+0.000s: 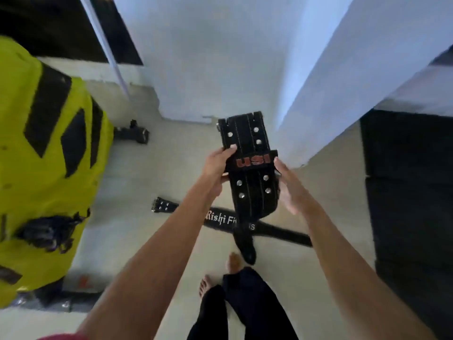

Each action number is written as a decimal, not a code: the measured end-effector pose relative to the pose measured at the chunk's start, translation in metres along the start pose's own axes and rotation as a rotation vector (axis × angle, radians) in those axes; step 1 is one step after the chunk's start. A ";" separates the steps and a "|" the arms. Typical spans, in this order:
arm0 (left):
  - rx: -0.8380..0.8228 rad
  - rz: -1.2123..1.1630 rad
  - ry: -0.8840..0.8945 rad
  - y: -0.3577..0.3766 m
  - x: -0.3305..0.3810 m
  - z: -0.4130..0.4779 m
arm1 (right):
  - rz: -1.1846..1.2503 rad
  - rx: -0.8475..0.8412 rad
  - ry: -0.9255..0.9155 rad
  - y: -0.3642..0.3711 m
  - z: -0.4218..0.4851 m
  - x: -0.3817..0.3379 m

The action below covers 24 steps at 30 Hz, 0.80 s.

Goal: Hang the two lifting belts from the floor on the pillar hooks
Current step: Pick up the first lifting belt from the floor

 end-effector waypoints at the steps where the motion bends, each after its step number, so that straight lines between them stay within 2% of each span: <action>1: -0.020 0.023 0.038 0.014 0.010 -0.032 | 0.015 0.049 -0.031 -0.005 -0.025 -0.022; 5: -0.169 0.092 0.255 0.072 0.043 -0.141 | 0.103 0.305 -0.232 -0.032 -0.094 -0.088; 8: -0.221 0.119 0.471 0.108 0.070 -0.203 | 0.208 0.357 -0.359 -0.042 -0.129 -0.124; 11: -0.158 0.189 0.654 0.129 0.073 -0.250 | 0.250 0.334 -0.486 -0.064 -0.160 -0.163; 14: -0.140 0.300 0.696 0.145 0.086 -0.291 | 0.216 0.284 -0.551 -0.084 -0.185 -0.188; 17: -0.059 0.187 0.824 0.168 0.107 -0.325 | 0.237 0.262 -0.588 -0.096 -0.199 -0.201; 20: -0.074 0.116 0.831 0.181 0.066 -0.321 | 0.313 0.291 -0.635 -0.111 -0.210 -0.218; 22: -0.103 0.228 0.756 0.182 0.028 -0.310 | 0.316 0.316 -0.651 -0.121 -0.213 -0.228; 24: -0.074 0.301 0.771 0.181 0.026 -0.308 | 0.288 0.328 -0.639 -0.124 -0.216 -0.233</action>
Point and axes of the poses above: each hand's wrist, its own z-axis towards the middle knuckle, its own y-axis out of the palm, x = y × z, the point moved 2 cm from there along z, towards the middle knuckle, and after that the axes turned 12 degrees about -y, right-handed, at the moved point
